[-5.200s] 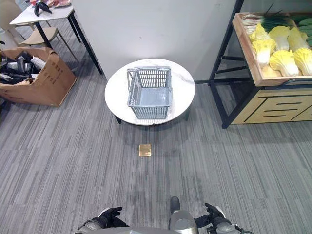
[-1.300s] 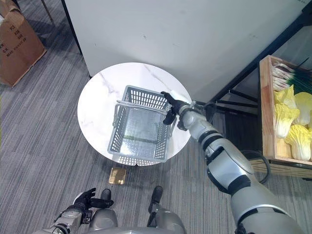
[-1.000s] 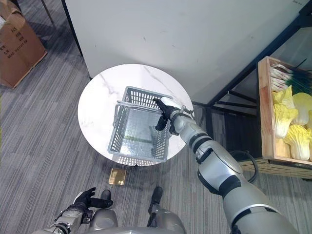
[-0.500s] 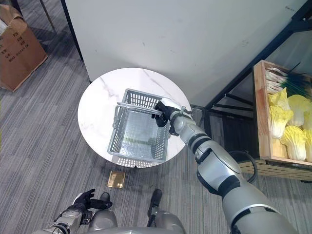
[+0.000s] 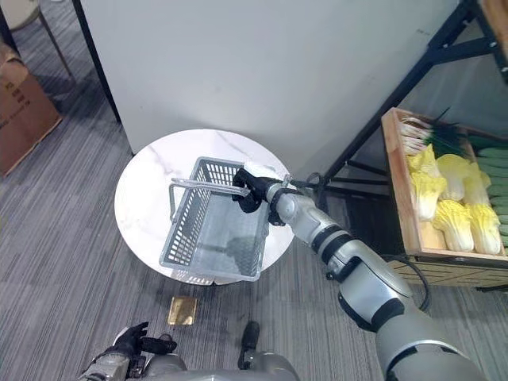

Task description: Get the vegetables into the basket

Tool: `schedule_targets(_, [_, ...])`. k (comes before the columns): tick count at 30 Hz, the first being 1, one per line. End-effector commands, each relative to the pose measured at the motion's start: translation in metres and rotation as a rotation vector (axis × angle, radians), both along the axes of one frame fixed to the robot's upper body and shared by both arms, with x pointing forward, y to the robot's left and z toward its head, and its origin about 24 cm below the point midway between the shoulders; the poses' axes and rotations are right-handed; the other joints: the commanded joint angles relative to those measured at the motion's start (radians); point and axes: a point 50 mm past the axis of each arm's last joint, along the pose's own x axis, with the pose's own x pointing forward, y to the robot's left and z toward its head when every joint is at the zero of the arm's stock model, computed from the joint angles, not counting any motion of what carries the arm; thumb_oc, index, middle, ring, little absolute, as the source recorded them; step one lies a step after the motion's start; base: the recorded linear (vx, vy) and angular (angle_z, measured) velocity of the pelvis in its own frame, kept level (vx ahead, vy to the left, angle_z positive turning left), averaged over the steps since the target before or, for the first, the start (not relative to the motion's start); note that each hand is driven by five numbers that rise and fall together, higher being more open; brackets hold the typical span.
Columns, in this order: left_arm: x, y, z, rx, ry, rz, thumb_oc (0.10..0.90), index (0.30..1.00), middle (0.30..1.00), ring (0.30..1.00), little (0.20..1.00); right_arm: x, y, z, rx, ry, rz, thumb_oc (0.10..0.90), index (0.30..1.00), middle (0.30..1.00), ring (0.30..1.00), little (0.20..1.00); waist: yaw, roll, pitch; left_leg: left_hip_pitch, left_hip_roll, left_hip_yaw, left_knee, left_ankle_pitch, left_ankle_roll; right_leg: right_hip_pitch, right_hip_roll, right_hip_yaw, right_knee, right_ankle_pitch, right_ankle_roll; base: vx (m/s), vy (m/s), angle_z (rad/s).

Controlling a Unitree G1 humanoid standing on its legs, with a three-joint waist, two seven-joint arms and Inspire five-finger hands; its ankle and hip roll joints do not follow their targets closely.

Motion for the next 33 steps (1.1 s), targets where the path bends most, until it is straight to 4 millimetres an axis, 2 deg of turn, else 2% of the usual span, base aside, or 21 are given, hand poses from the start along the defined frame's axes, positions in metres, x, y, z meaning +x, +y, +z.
schedule_targets(1, [-0.015,-0.025,-0.011,-0.064,0.066,-0.046,0.900,1.000,1.000,1.000,1.000,0.015,-0.025,0.096,0.079,-0.310,0.005,0.400,0.300,0.300,0.300,0.300,-0.021,0.023,0.001,0.026,-0.039,0.024,-0.022,0.009,0.007,0.095,-0.043,0.072,0.074,-0.101,0.079,0.00,-0.005,-0.09])
schedule_targets(2, [-0.015,-0.025,-0.011,-0.064,0.066,-0.046,0.900,1.000,1.000,1.000,1.000,0.015,-0.025,0.096,0.079,-0.310,0.005,0.400,0.300,0.300,0.300,0.300,-0.021,0.023,0.001,0.026,-0.039,0.024,-0.022,0.009,0.007,0.095,-0.043,0.072,0.074,-0.101,0.079,0.00,-0.003,-0.11])
schedule_targets(4, [-0.019,-0.026,-0.012,-0.070,0.076,-0.045,0.900,1.000,1.000,1.000,1.000,0.006,-0.042,0.099,0.071,-0.317,0.010,0.400,0.300,0.300,0.300,0.300,-0.042,0.042,-0.019,0.043,-0.042,0.037,-0.022,0.006,0.007,0.107,-0.043,0.083,0.068,-0.102,0.080,-0.01,-0.005,-0.13])
schedule_targets(6, [-0.020,-0.026,-0.013,-0.073,0.084,-0.048,0.900,1.000,1.000,1.000,1.000,0.003,-0.047,0.100,0.066,-0.317,0.009,0.400,0.300,0.300,0.300,0.300,-0.047,0.048,-0.024,0.049,-0.041,0.042,-0.022,0.006,0.007,0.112,-0.044,0.085,0.067,-0.101,0.081,0.00,-0.001,-0.15])
schedule_targets(14, [-0.026,-0.035,-0.016,-0.095,0.106,-0.073,0.900,1.000,1.000,1.000,1.000,-0.015,-0.091,0.092,0.043,-0.299,-0.066,0.400,0.300,0.300,0.300,0.300,-0.091,0.086,-0.046,0.067,-0.041,0.060,-0.022,0.008,0.005,0.123,-0.044,0.099,0.060,-0.098,0.081,-0.03,-0.008,-0.09])
schedule_targets(15, [-0.027,-0.037,-0.016,-0.102,0.113,-0.082,0.900,1.000,1.000,1.000,1.000,-0.017,-0.103,0.088,0.041,-0.287,-0.101,0.400,0.300,0.300,0.300,0.300,-0.102,0.094,-0.048,0.070,-0.042,0.065,-0.022,0.009,0.005,0.124,-0.044,0.102,0.058,-0.096,0.080,-0.03,-0.012,-0.06])
schedule_targets(16, [-0.027,-0.037,-0.017,-0.101,0.113,-0.083,0.900,1.000,1.000,1.000,1.000,-0.018,-0.103,0.088,0.041,-0.286,-0.102,0.400,0.300,0.300,0.300,0.300,-0.101,0.094,-0.048,0.071,-0.042,0.065,-0.022,0.009,0.005,0.125,-0.044,0.102,0.057,-0.096,0.080,-0.04,-0.017,-0.05])
schedule_targets(18, [-0.028,-0.037,-0.017,-0.103,0.118,-0.091,0.900,1.000,1.000,1.000,1.000,-0.022,-0.120,0.078,0.030,-0.255,-0.153,0.400,0.300,0.300,0.300,0.300,-0.111,0.105,-0.049,0.073,-0.041,0.071,-0.022,0.012,0.004,0.127,-0.044,0.108,0.054,-0.093,0.080,-0.04,-0.020,-0.03])
schedule_targets(21, [-0.028,-0.038,-0.017,-0.106,0.119,-0.100,0.900,1.000,1.000,1.000,1.000,-0.025,-0.131,0.071,0.015,-0.240,-0.189,0.400,0.300,0.300,0.300,0.300,-0.116,0.112,-0.048,0.070,-0.040,0.076,-0.022,0.016,0.002,0.126,-0.043,0.104,0.051,-0.090,0.081,-0.04,-0.018,-0.02])
schedule_targets(22, [-0.026,-0.040,-0.017,-0.107,0.117,-0.111,0.900,1.000,1.000,1.000,1.000,-0.028,-0.143,0.064,0.008,-0.221,-0.235,0.400,0.300,0.300,0.300,0.300,-0.122,0.119,-0.047,0.063,-0.040,0.078,-0.022,0.022,-0.001,0.124,-0.043,0.099,0.049,-0.087,0.082,-0.05,-0.007,-0.03])
schedule_targets(24, [-0.026,-0.040,-0.017,-0.107,0.119,-0.117,0.900,1.000,1.000,1.000,1.000,-0.029,-0.147,0.061,-0.003,-0.213,-0.252,0.400,0.300,0.300,0.300,0.300,-0.122,0.121,-0.048,0.059,-0.041,0.078,-0.022,0.024,-0.001,0.124,-0.043,0.096,0.048,-0.086,0.082,-0.02,-0.008,0.00])
schedule_targets(25, [-0.026,-0.042,-0.017,-0.108,0.124,-0.128,0.900,1.000,1.000,1.000,1.000,-0.033,-0.159,0.052,-0.015,-0.190,-0.298,0.400,0.300,0.300,0.300,0.300,-0.129,0.126,-0.049,0.055,-0.040,0.079,-0.022,0.027,-0.002,0.122,-0.043,0.094,0.045,-0.082,0.082,0.00,0.000,0.00])
schedule_targets(27, [-0.026,-0.043,-0.017,-0.112,0.126,-0.134,0.900,1.000,1.000,1.000,1.000,-0.034,-0.164,0.048,-0.022,-0.181,-0.319,0.400,0.300,0.300,0.300,0.300,-0.132,0.129,-0.049,0.054,-0.040,0.081,-0.022,0.028,-0.002,0.122,-0.042,0.093,0.043,-0.080,0.083,-0.01,-0.006,0.02])
schedule_targets(28, [-0.028,-0.045,-0.018,-0.115,0.133,-0.147,0.900,1.000,1.000,1.000,1.000,-0.037,-0.174,0.041,-0.045,-0.163,-0.361,0.400,0.300,0.300,0.300,0.300,-0.138,0.135,-0.049,0.055,-0.039,0.085,-0.022,0.027,-0.004,0.121,-0.041,0.097,0.039,-0.078,0.083,0.00,0.000,0.00])
schedule_targets(33, [-0.027,-0.048,-0.018,-0.119,0.134,-0.160,0.900,1.000,1.000,1.000,1.000,-0.043,-0.191,0.028,-0.075,-0.127,-0.431,0.400,0.300,0.300,0.300,0.300,-0.148,0.145,-0.049,0.057,-0.038,0.089,-0.022,0.027,-0.004,0.120,-0.039,0.104,0.037,-0.077,0.083,0.00,-0.003,-0.02])
